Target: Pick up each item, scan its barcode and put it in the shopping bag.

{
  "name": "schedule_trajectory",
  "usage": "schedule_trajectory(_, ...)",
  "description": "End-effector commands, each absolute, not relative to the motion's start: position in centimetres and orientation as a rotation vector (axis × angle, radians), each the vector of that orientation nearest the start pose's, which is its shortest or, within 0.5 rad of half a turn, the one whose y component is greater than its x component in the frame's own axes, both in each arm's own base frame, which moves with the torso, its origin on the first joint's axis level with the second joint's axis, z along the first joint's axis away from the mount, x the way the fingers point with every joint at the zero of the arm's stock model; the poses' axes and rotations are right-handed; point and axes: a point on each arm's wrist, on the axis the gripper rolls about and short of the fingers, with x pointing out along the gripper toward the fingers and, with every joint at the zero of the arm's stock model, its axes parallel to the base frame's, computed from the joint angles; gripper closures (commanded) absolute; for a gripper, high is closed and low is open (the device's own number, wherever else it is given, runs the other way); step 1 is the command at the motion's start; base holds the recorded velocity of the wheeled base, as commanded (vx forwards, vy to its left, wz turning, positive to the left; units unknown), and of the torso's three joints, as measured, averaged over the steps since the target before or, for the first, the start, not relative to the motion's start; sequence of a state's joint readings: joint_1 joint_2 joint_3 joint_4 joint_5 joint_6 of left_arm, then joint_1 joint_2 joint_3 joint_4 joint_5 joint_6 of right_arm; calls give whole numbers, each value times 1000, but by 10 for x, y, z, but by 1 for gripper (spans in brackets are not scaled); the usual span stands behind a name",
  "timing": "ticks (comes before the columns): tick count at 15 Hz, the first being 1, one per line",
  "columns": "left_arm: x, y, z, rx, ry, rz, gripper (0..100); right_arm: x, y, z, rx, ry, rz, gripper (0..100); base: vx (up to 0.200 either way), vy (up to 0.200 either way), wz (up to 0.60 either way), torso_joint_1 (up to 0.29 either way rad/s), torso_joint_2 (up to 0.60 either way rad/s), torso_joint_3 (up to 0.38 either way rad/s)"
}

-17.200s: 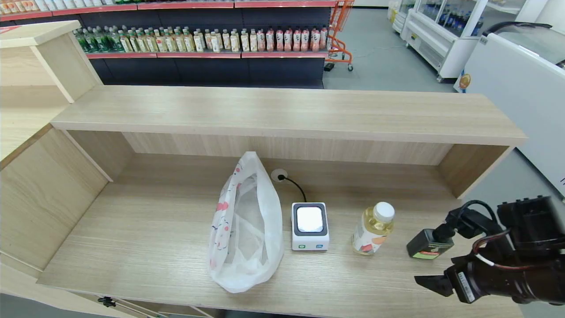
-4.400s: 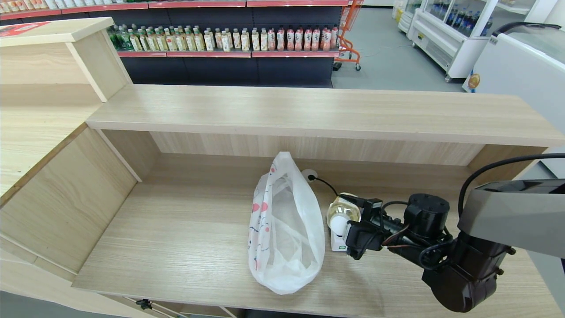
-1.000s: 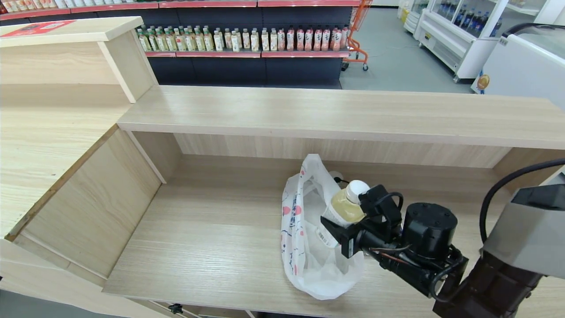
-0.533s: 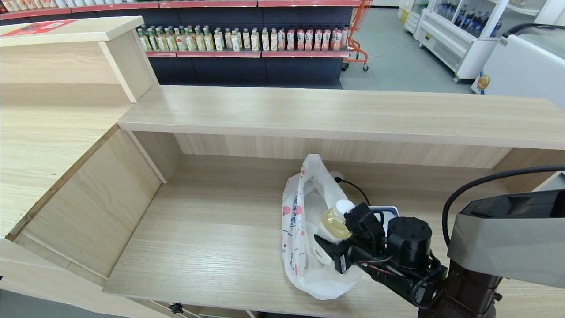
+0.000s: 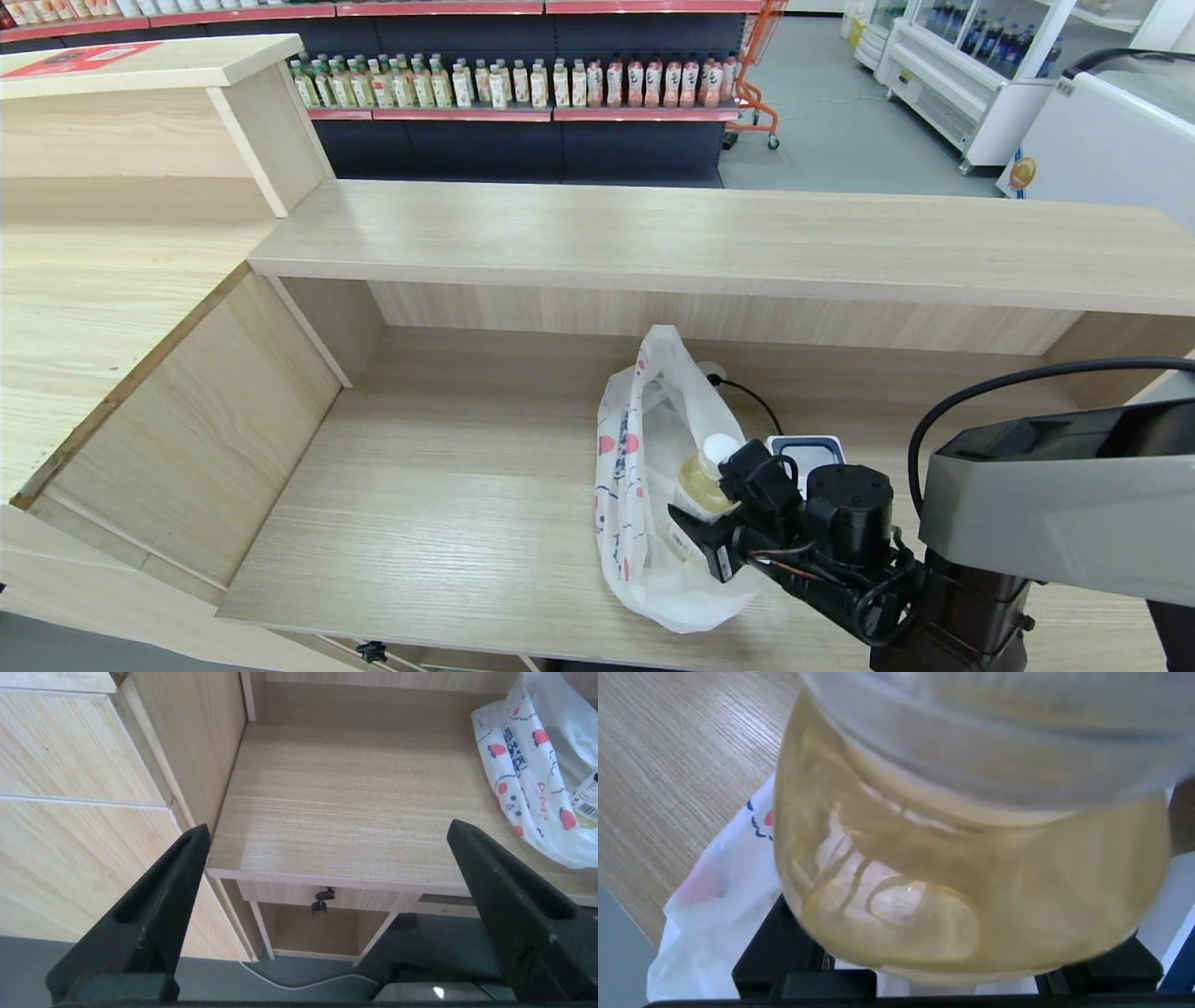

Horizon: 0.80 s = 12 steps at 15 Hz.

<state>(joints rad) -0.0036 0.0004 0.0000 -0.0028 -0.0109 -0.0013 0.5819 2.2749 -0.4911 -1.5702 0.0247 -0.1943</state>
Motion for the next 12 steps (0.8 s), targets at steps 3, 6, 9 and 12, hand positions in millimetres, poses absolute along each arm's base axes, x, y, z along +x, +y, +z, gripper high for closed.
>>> schedule_trajectory(3, -23, 0, 76, -2, -3, -14, 0, 279, 178, 12, -275, 171, 613, 100, 0, 0, 0, 0, 0, 0)
schedule_trajectory(6, -23, 0, 76, -2, -3, -14, 0, 280, 177, 14, -276, 165, 607, 0, 0, 0, 0, 0, 0, 0)
schedule_trajectory(9, -23, 0, 76, -2, -3, -14, 0, 270, 175, 47, -246, 83, 612, 0, 0, 0, 0, 0, 0, 0)
schedule_trajectory(12, -23, 0, 76, -2, -3, -14, 0, 230, 157, 111, -197, -46, 673, 0, 0, 0, 0, 0, 0, 0)
